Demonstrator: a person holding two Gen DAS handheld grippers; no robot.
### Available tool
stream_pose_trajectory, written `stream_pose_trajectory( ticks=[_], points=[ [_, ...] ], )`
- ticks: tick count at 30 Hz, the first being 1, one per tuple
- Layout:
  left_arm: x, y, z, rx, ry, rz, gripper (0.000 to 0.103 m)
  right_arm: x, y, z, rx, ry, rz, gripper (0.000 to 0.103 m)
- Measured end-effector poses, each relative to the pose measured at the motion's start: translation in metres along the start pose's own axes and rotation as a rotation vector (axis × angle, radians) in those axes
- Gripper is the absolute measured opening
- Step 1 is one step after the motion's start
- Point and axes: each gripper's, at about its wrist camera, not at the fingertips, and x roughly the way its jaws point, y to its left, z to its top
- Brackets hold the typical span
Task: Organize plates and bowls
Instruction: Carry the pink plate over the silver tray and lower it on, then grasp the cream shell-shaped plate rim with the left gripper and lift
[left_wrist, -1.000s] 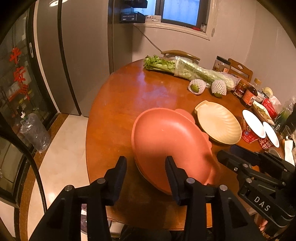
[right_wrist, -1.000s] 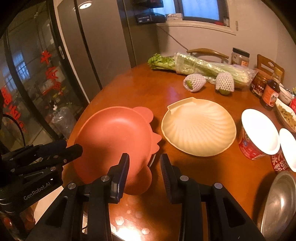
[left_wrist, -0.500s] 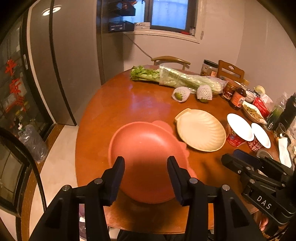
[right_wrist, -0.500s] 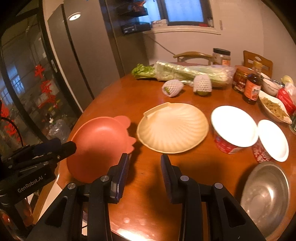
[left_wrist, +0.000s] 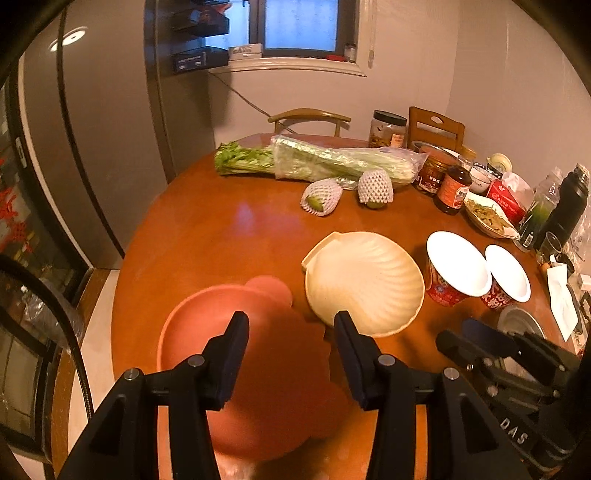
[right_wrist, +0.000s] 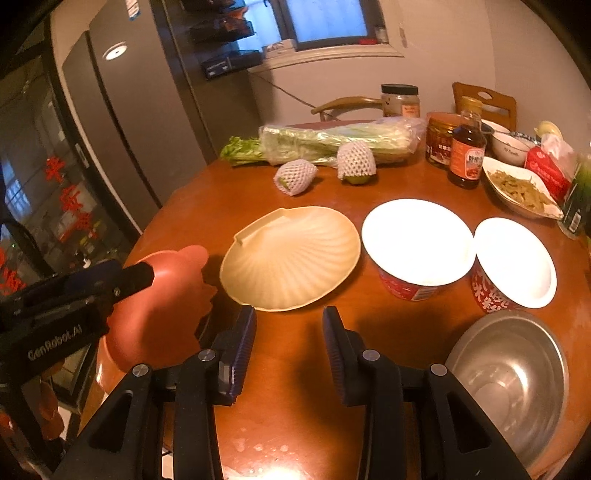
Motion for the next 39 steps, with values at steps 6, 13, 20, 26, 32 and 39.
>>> stream_pose_trajectory(
  ticks=[6,13,20,26,32,39],
  points=[
    [0.017,-0.006,0.028,0.027,0.011,-0.028,0.048,0.014,-0.011,0.005,0.044,0.015,-0.005,0.044],
    [0.047,-0.018,0.051,0.096,0.069,-0.049,0.048,0.031,-0.014,0.010,0.080,0.035,-0.008,0.044],
    [0.081,-0.031,0.060,0.155,0.115,-0.053,0.048,0.049,-0.016,0.011,0.105,0.059,-0.021,0.045],
    [0.109,-0.029,0.059,0.154,0.162,-0.060,0.048,0.065,-0.023,0.011,0.137,0.087,-0.025,0.046],
    [0.129,-0.029,0.054,0.147,0.196,-0.062,0.048,0.078,-0.024,0.011,0.146,0.106,-0.026,0.046],
    [0.139,-0.032,0.051,0.150,0.206,-0.051,0.033,0.086,-0.021,0.012,0.123,0.108,-0.038,0.046]
  ],
)
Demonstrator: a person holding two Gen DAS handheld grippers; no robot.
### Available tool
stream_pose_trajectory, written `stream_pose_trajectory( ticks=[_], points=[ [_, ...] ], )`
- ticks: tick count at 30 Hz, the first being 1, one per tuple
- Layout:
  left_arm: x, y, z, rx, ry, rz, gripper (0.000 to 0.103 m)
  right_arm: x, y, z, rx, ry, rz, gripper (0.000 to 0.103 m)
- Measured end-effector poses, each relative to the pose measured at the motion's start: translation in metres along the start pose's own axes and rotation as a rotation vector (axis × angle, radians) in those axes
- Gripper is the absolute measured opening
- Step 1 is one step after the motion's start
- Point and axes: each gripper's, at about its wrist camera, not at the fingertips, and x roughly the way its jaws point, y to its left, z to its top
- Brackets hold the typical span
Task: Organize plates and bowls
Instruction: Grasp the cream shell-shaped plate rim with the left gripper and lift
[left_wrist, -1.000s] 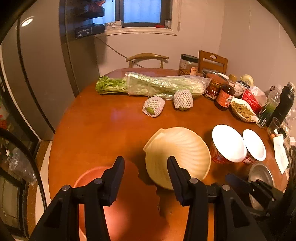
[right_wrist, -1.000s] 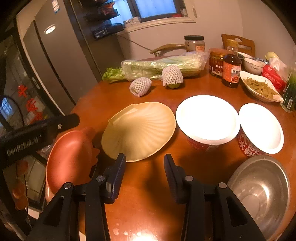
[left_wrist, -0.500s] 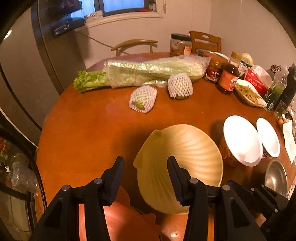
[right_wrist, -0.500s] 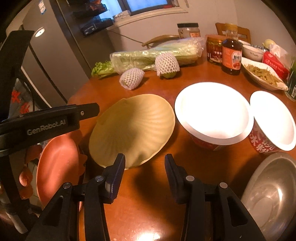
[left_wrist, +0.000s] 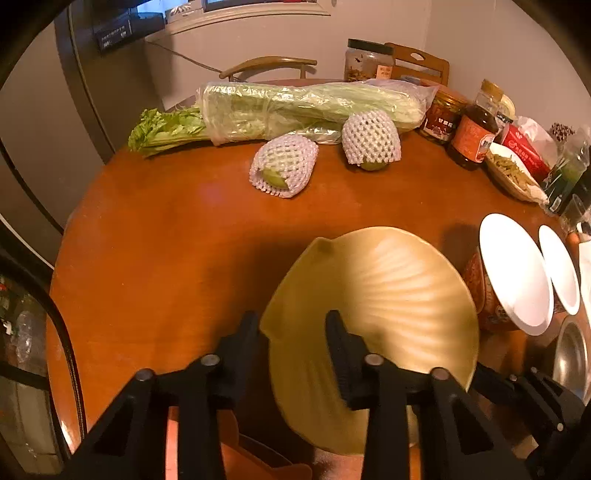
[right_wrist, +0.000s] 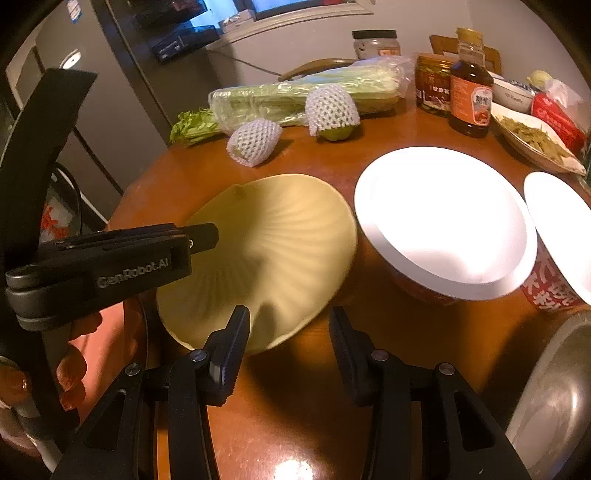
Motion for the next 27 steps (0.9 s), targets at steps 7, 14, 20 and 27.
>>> stream_pose_trajectory(
  ticks=[7,14,20,27],
  points=[
    [-0.004,0.005,-0.001,-0.013,-0.016,0.004,0.025,-0.001,0.003,0.004,-0.032,-0.035,-0.032,0.040],
    [-0.032,0.014,-0.003,-0.039,-0.072,-0.002,0.025,-0.014,0.009,0.009,-0.049,-0.072,-0.021,0.040],
    [-0.061,0.021,-0.009,-0.054,-0.122,0.003,0.025,-0.031,0.022,0.009,-0.074,-0.107,-0.008,0.040],
    [-0.100,0.032,-0.020,-0.072,-0.185,0.014,0.025,-0.056,0.041,0.007,-0.106,-0.152,0.017,0.040]
  ],
)
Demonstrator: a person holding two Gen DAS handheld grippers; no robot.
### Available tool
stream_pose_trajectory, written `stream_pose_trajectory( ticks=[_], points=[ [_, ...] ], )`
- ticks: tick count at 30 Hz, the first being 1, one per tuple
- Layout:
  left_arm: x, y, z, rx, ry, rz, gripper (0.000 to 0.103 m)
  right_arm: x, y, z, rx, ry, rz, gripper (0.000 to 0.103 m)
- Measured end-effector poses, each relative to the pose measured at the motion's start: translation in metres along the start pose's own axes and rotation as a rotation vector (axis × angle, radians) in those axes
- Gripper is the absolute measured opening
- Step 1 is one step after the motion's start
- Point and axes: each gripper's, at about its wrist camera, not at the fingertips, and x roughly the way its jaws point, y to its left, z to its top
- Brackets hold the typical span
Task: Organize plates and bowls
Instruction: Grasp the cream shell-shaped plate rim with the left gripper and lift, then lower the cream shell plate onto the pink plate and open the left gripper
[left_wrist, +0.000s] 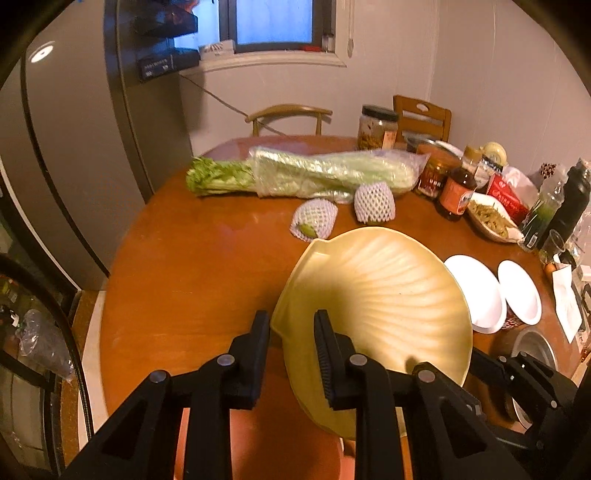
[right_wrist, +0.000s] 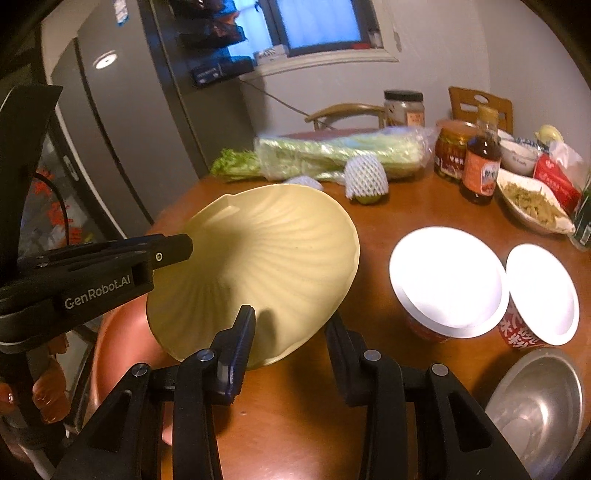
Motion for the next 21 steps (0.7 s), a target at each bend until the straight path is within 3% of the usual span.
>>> stream_pose_trajectory(
  ticks=[21],
  points=[
    [-0.064,0.058,-0.062,-0.130,-0.055,0.067,0.025,-0.040,0.075,-0.019,-0.163,-0.033,0.083,0.040]
  ],
)
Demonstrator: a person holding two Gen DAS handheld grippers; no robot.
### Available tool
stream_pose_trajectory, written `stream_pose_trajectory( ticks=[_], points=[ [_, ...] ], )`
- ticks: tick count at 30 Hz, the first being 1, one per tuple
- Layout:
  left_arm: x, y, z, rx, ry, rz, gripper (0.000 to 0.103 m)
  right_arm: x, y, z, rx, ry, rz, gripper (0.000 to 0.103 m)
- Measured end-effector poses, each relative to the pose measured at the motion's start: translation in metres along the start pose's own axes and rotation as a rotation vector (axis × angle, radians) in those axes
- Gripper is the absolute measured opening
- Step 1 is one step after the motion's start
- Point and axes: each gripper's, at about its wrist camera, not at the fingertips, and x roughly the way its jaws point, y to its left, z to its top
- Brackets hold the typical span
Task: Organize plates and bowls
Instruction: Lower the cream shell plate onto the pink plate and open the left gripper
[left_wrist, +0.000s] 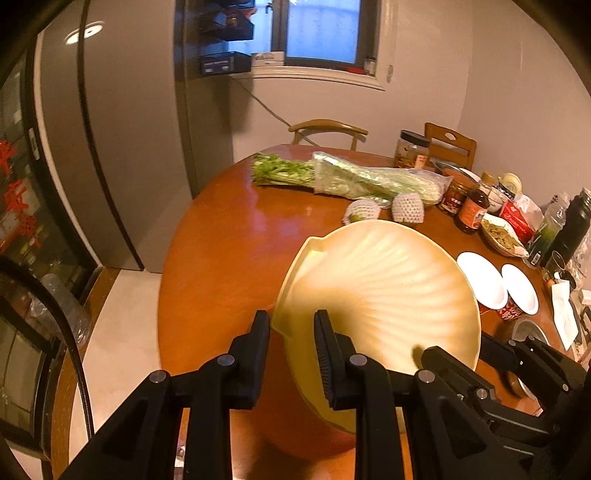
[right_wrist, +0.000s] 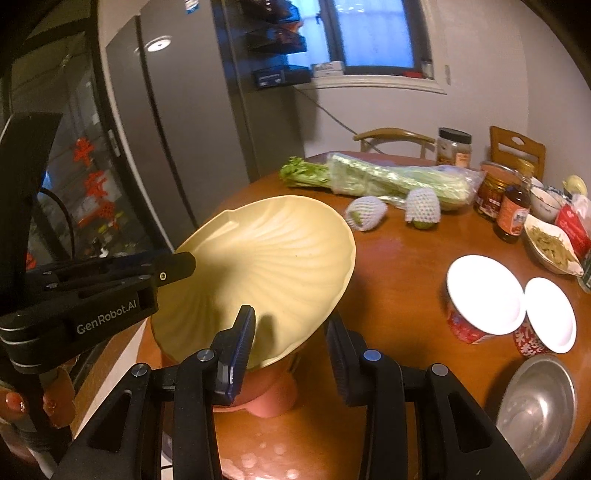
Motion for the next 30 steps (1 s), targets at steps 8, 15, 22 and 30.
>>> stream_pose_trajectory(
  ticks=[8,15,22,30],
  points=[
    [-0.005,0.021,-0.020,-0.035,0.009,0.037,0.025,0.012,0.025,-0.012,-0.045,0.042,0.034,0.040],
    [0.003,0.022,-0.030,-0.038,0.029,0.043,0.025,0.022,0.029,-0.019,-0.070,0.067,0.032,0.040],
    [0.010,0.016,-0.037,-0.027,0.049,0.043,0.025,0.036,0.021,-0.025,-0.087,0.108,0.009,0.040],
    [0.020,0.011,-0.046,-0.002,0.080,0.046,0.025,0.048,0.013,-0.025,-0.097,0.130,-0.002,0.040]
  ],
)
